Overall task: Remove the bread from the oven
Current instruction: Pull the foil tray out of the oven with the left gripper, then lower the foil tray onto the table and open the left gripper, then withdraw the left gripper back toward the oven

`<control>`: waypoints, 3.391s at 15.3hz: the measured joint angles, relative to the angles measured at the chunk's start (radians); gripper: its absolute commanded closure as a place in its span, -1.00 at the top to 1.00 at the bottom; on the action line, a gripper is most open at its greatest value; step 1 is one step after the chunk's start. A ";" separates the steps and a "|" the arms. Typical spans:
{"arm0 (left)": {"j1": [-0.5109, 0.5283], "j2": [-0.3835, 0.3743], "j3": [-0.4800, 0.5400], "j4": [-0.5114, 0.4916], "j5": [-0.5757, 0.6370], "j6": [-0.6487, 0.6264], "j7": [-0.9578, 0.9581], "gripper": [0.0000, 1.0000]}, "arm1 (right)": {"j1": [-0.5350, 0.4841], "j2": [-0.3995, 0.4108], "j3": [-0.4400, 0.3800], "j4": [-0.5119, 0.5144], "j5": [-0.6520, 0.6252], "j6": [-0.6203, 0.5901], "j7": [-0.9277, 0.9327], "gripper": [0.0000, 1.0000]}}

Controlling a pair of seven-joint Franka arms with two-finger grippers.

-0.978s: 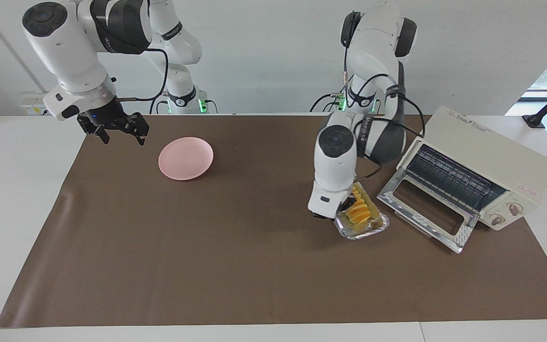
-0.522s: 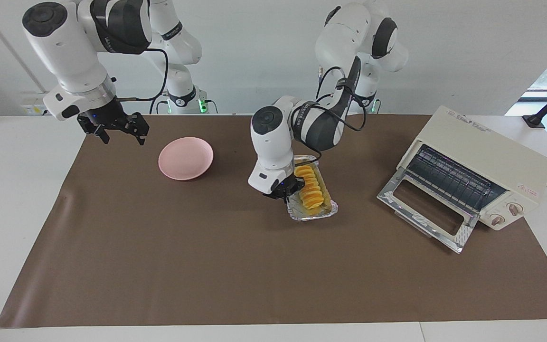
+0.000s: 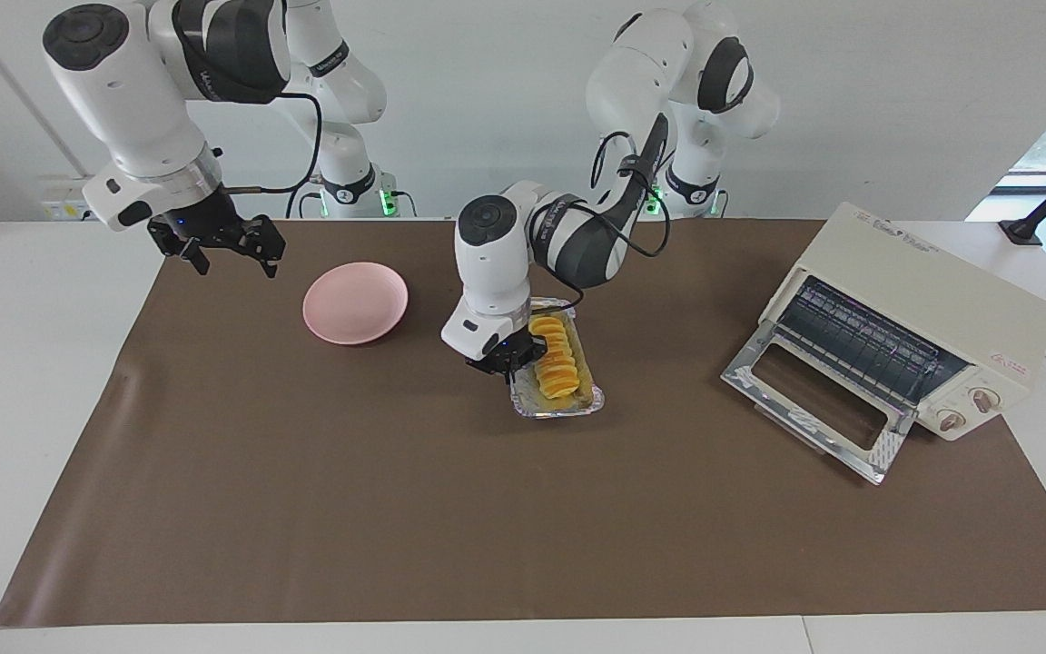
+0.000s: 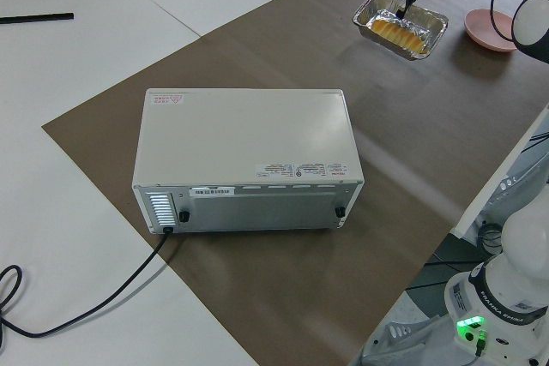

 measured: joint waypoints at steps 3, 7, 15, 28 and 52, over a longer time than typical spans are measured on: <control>-0.068 0.022 0.002 0.000 0.011 0.003 -0.004 -1.00 | 0.000 0.000 0.000 0.000 0.000 0.000 0.000 1.00; -0.085 0.037 0.004 0.000 0.011 0.005 -0.021 -1.00 | 0.000 0.000 0.000 0.000 0.000 0.000 0.000 1.00; -0.095 0.046 0.005 -0.013 0.011 0.070 -0.097 0.05 | 0.000 0.000 0.000 0.000 0.000 0.000 0.000 1.00; 0.027 -0.024 0.032 0.006 -0.079 0.074 -0.102 1.00 | 0.000 0.000 0.000 0.000 0.000 0.000 0.000 1.00; 0.704 -0.671 0.006 -0.430 -0.083 -0.318 0.747 1.00 | 0.108 0.003 0.010 -0.127 0.002 0.173 -0.058 1.00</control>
